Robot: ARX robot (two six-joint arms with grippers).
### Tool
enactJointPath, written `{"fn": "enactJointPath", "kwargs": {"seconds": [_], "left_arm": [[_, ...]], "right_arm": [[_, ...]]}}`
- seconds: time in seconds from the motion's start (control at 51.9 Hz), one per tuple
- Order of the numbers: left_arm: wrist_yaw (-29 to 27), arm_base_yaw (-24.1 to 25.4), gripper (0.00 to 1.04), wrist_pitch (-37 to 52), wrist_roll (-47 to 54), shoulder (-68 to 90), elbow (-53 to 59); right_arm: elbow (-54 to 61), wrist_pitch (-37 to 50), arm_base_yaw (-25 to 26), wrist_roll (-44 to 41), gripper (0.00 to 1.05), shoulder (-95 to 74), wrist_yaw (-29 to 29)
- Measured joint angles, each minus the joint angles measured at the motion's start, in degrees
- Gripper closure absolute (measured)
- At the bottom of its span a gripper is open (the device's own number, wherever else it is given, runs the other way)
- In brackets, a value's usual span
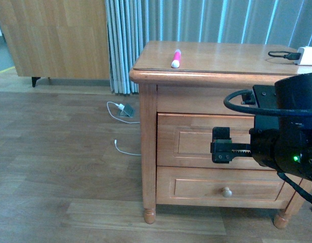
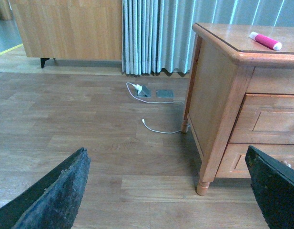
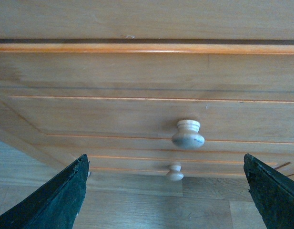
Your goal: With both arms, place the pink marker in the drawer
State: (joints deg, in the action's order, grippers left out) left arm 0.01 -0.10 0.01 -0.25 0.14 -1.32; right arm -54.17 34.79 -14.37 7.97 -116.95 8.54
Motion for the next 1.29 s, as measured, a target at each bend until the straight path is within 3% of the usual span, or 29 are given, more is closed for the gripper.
{"fn": "enactJointPath", "kwargs": {"seconds": [0.366,1.292], "left_arm": [[0.0,0.0,0.06,0.0,0.0,0.0,0.0],[-0.02,0.0,0.06,0.0,0.0,0.0,0.0]], "right_arm": [[-8.92,-2.62,0.42,0.39,0.08,-7.61,0.13],[-12.04,-3.89,2.47,-1.11,0.08,-11.8,0.24]]}}
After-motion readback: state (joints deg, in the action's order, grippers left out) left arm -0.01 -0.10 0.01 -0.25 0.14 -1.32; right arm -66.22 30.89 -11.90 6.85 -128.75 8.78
